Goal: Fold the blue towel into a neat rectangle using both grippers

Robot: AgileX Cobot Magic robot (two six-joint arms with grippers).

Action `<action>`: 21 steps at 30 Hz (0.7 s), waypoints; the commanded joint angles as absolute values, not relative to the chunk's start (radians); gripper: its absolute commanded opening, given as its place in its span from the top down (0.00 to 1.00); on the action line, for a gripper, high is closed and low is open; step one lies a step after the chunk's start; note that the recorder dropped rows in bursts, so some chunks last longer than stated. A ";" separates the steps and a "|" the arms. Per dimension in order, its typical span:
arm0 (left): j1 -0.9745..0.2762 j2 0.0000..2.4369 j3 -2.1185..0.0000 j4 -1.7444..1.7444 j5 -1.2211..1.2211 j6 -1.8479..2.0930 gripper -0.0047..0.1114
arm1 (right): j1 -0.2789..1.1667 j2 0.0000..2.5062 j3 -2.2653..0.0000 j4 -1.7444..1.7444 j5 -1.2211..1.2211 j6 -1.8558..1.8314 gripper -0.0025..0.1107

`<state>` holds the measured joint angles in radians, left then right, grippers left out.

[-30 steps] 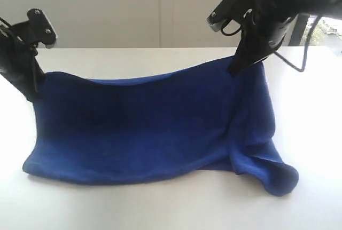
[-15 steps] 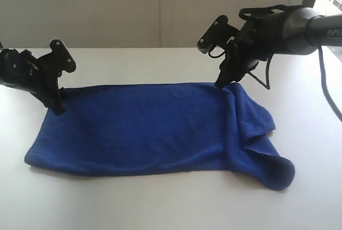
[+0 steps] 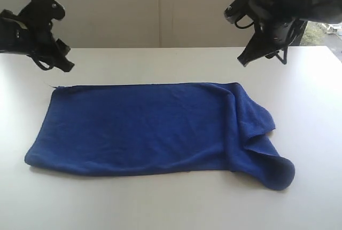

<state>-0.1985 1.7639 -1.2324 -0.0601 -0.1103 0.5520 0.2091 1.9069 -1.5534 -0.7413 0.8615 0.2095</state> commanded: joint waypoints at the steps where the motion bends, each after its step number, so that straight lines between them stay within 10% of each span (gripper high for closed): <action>1: -0.330 1.750 -1.243 -0.071 0.199 0.496 0.92 | 0.154 1.844 -1.560 -0.344 0.932 -0.103 0.80; 8: -0.453 1.965 -1.575 -0.556 0.839 0.901 0.96 | -0.135 1.836 -1.558 0.310 1.221 -0.564 0.98; 14: -0.474 2.123 -1.617 -0.609 0.751 0.912 0.96 | -0.187 1.860 -1.525 0.360 1.136 -0.512 0.97; 21: -0.471 2.169 -1.617 -0.362 0.851 0.782 0.96 | -0.187 1.936 -1.509 0.339 1.055 -0.465 0.66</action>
